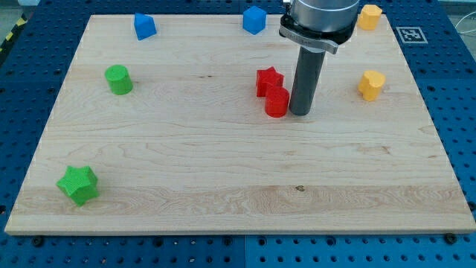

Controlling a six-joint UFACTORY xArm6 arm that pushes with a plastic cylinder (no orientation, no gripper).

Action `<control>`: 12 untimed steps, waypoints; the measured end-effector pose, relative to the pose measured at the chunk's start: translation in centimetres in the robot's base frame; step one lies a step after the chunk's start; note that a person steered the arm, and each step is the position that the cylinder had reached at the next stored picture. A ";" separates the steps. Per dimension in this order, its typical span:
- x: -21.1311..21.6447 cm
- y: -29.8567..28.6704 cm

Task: Slide green star towards center

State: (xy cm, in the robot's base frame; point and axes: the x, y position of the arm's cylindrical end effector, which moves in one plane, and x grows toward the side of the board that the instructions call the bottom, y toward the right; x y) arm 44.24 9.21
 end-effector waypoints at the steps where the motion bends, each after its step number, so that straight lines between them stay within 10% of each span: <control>1: 3.9 -1.4; 12: 7.4 -32.0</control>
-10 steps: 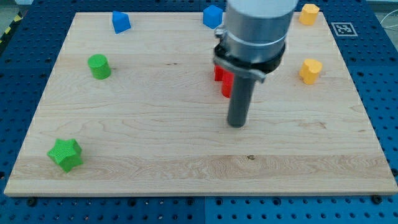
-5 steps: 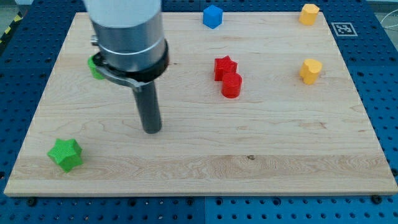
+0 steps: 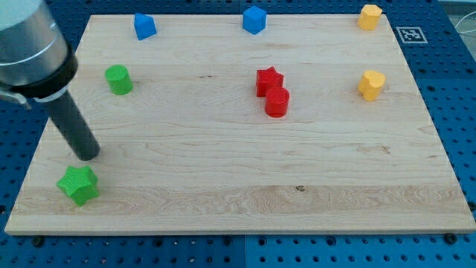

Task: Slide green star towards center

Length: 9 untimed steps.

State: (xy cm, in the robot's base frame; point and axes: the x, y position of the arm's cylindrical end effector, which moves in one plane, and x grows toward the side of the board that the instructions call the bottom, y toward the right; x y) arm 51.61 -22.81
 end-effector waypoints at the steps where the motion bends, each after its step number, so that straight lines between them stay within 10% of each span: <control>1: 1.7 -3.1; 3: 8.0 -2.7; 9: -0.8 13.4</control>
